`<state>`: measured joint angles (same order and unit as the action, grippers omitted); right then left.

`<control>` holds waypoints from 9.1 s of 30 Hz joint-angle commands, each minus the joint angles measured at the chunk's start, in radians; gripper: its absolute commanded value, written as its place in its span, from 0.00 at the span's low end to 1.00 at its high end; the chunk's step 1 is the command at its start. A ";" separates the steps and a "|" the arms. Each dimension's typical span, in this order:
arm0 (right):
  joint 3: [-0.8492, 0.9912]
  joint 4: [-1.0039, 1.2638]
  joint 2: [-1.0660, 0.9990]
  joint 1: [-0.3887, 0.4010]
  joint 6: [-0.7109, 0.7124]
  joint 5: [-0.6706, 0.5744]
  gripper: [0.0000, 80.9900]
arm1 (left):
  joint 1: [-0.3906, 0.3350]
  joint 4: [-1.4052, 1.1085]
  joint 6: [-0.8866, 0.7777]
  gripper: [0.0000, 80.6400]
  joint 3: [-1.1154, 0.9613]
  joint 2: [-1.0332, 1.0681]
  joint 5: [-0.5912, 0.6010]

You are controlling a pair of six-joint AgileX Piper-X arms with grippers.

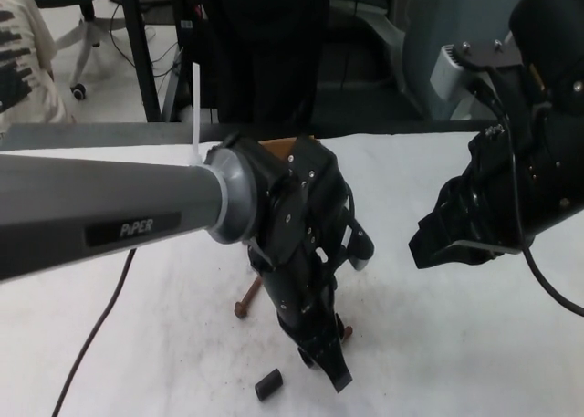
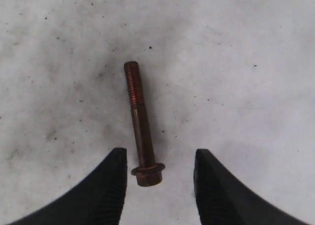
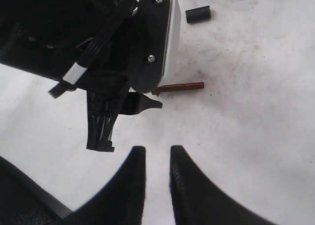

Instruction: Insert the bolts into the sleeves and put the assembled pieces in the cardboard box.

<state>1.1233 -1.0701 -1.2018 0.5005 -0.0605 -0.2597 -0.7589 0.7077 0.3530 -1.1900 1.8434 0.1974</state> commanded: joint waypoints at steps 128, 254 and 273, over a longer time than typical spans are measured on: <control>-0.078 0.335 -0.461 0.194 1.005 0.111 0.41 | 0.399 0.308 -0.024 0.46 0.158 -0.623 -0.159; 0.077 0.543 0.154 -0.279 0.185 -0.458 0.01 | 0.194 -0.077 -0.175 0.39 0.426 -0.610 0.111; 0.077 0.527 0.156 -0.279 0.158 -0.482 0.01 | 0.134 -0.017 -0.115 0.54 0.394 -0.432 0.073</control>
<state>1.1961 -0.5461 -1.0521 0.2250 0.1046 -0.7307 -0.6214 0.6969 0.2234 -0.7935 1.4129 0.2841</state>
